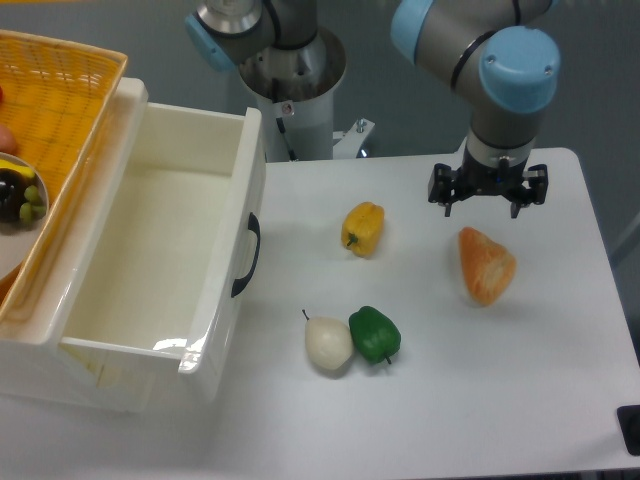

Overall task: Pick up the green chilies
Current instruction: 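Lower the open gripper from above the orange wedge toward the table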

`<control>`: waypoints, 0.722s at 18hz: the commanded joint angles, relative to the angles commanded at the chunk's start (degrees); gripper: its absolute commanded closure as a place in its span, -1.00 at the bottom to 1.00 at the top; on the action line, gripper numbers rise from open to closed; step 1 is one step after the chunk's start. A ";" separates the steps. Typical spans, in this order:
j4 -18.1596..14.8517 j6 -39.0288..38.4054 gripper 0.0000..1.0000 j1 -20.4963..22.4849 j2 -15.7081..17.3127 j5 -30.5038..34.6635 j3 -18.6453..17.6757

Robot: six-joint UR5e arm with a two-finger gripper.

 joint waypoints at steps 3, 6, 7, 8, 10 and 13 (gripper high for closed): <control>0.00 0.00 -1.00 0.97 0.00 -0.97 0.09; -0.26 -0.44 -1.00 0.97 0.00 -0.97 -0.70; -0.09 -0.53 -1.00 1.67 0.35 -1.06 -1.75; 0.00 -0.62 -1.00 1.94 0.44 -1.15 -2.63; -0.09 -0.79 -1.00 2.03 0.79 -1.06 -2.81; -0.09 -1.05 -1.00 2.20 1.14 -1.24 -2.81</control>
